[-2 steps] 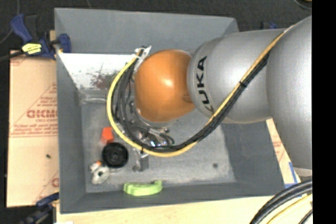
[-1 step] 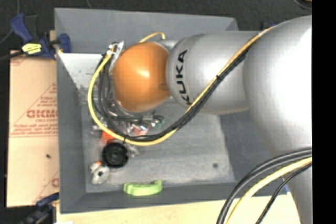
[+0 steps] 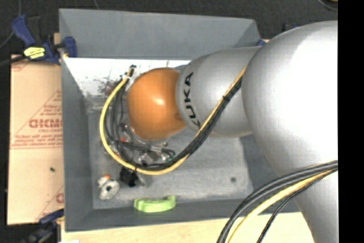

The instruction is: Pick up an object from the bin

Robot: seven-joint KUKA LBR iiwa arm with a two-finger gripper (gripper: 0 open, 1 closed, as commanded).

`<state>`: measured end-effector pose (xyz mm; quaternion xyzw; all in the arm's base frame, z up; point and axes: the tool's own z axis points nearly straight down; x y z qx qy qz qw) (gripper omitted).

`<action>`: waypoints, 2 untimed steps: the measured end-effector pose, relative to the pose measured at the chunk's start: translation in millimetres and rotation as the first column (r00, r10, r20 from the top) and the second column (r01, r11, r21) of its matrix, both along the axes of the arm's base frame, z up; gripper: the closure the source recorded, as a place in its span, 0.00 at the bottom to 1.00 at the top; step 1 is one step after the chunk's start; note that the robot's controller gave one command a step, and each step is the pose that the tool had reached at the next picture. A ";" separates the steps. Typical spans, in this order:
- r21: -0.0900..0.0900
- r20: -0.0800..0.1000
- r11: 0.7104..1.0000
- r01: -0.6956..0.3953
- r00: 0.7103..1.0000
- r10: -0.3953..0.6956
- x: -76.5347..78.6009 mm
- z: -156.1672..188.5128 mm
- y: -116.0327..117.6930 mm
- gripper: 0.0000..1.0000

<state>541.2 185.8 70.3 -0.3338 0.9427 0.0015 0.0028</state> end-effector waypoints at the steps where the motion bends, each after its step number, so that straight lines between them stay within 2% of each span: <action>1: -0.005 0.014 0.848 -0.530 0.848 0.530 16.2 1.0 0.9 1.00; 2: -0.004 0.013 0.849 -0.529 0.849 0.529 16.2 1.1 1.0 1.00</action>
Offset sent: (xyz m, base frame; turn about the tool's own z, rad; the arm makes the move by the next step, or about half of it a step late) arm 0.0000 0.0000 0.0000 0.0000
